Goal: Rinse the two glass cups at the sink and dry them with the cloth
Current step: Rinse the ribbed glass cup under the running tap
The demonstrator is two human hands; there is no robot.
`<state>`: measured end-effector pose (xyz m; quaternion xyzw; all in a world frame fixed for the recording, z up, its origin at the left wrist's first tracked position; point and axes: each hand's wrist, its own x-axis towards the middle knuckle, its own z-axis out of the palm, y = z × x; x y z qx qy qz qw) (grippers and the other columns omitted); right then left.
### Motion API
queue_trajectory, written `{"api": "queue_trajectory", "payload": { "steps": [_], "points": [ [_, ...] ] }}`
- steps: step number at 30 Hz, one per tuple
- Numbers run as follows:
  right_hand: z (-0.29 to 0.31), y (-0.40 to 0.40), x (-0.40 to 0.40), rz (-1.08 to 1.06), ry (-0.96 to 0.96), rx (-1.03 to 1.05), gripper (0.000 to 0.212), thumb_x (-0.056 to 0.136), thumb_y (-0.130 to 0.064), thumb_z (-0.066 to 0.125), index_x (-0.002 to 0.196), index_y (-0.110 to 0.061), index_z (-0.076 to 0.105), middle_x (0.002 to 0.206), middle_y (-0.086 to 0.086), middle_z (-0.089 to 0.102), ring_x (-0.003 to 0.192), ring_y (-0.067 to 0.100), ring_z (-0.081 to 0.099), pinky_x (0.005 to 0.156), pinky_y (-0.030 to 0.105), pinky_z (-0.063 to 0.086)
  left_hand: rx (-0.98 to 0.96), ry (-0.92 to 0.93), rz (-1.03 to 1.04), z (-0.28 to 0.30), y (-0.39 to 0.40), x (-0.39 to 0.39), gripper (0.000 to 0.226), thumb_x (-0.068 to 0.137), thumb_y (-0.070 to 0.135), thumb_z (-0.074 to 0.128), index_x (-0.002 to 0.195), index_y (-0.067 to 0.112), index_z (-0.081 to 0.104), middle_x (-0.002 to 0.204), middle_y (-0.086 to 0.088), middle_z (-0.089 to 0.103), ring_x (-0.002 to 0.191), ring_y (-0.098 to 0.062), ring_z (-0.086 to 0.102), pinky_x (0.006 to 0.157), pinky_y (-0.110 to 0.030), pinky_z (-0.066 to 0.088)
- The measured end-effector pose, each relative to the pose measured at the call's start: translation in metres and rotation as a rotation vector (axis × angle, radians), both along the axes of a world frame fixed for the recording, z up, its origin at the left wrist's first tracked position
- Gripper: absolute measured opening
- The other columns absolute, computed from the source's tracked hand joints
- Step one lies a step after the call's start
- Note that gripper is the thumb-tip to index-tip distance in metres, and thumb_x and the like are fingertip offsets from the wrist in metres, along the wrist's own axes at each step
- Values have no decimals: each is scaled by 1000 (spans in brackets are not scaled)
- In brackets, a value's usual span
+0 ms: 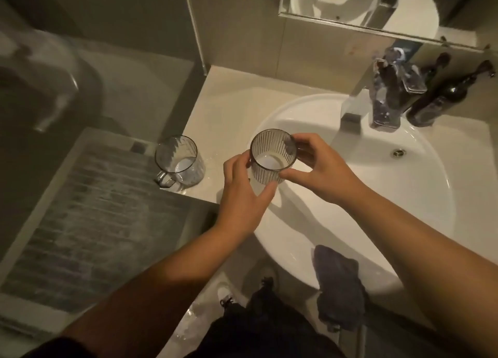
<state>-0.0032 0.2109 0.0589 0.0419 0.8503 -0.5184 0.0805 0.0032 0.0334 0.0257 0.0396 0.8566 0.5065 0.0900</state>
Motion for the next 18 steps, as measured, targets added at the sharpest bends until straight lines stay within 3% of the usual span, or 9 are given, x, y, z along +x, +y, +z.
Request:
{"api": "queue_trajectory", "payload": {
  "steps": [2,7,12,16,18],
  "points": [
    [0,5,22,-48,-20,25,70,72,-26,84,130,-18,44,132,-3,56,120,7,55,105,25,44,-7,-29,-71,-4,7,6,81,83,31,78,147,20,29,147,1,35,129,-16,47,106,-35,46],
    [1,14,67,-217,-13,-18,52,80,-27,76,123,-25,48,126,-9,57,117,2,56,103,21,44,9,-81,-235,-3,30,14,96,82,37,79,154,25,16,158,0,31,140,-21,42,111,-39,43],
    [0,30,90,-250,-62,-71,45,88,-31,68,129,-24,50,129,-9,58,118,2,56,102,24,45,44,-53,-322,-7,51,15,94,79,33,83,150,20,23,153,-3,33,136,-17,41,102,-19,37],
    [8,72,86,-342,11,184,43,90,-28,65,129,-14,55,127,0,60,115,12,58,99,26,45,88,-69,-379,-15,66,13,90,77,33,84,146,23,27,148,3,41,131,-12,45,106,-20,41],
    [26,100,72,-428,190,441,38,91,-23,62,126,-8,56,124,8,58,112,18,57,95,30,46,91,-60,-381,-18,75,9,89,77,32,85,145,21,28,139,9,43,127,-8,45,99,-5,36]
  ]
}}
